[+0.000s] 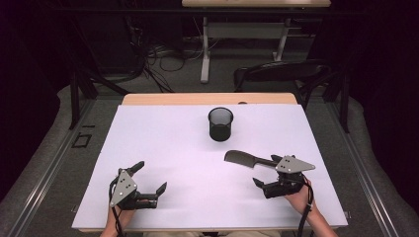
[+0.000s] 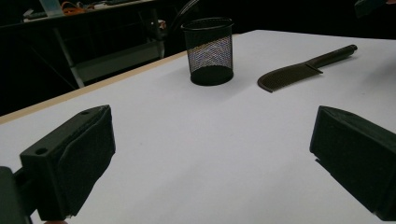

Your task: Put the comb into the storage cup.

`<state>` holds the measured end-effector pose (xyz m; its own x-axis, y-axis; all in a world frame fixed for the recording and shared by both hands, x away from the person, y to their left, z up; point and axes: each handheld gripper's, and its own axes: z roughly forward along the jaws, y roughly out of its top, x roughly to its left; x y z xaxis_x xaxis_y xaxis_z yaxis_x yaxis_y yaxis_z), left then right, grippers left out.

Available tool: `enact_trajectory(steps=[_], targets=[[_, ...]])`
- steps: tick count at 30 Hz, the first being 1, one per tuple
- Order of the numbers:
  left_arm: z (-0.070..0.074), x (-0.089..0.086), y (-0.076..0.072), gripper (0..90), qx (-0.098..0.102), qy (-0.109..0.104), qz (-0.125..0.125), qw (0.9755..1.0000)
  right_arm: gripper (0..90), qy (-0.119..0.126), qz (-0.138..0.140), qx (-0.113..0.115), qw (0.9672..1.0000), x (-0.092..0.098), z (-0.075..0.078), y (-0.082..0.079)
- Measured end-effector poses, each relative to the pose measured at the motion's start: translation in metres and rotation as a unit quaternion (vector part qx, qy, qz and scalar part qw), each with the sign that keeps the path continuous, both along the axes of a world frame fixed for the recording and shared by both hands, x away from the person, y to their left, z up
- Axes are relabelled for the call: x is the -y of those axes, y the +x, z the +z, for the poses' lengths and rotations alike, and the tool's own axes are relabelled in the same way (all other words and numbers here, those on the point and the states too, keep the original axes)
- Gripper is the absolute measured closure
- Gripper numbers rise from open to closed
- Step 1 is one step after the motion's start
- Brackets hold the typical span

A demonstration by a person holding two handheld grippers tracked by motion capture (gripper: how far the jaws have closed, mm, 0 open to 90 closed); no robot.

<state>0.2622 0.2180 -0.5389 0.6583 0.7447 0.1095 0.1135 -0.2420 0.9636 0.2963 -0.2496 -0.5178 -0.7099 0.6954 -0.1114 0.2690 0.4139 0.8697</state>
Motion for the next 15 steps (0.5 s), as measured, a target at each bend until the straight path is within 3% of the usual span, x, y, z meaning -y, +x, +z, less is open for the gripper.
enact_trajectory(steps=[15], targets=[[0.0, -0.001, 0.001, 0.2, -0.001, 0.0, 0.001, 1.0, 0.5, -0.023, 0.006, -0.01, 0.9997, 0.004, 0.005, 0.011]])
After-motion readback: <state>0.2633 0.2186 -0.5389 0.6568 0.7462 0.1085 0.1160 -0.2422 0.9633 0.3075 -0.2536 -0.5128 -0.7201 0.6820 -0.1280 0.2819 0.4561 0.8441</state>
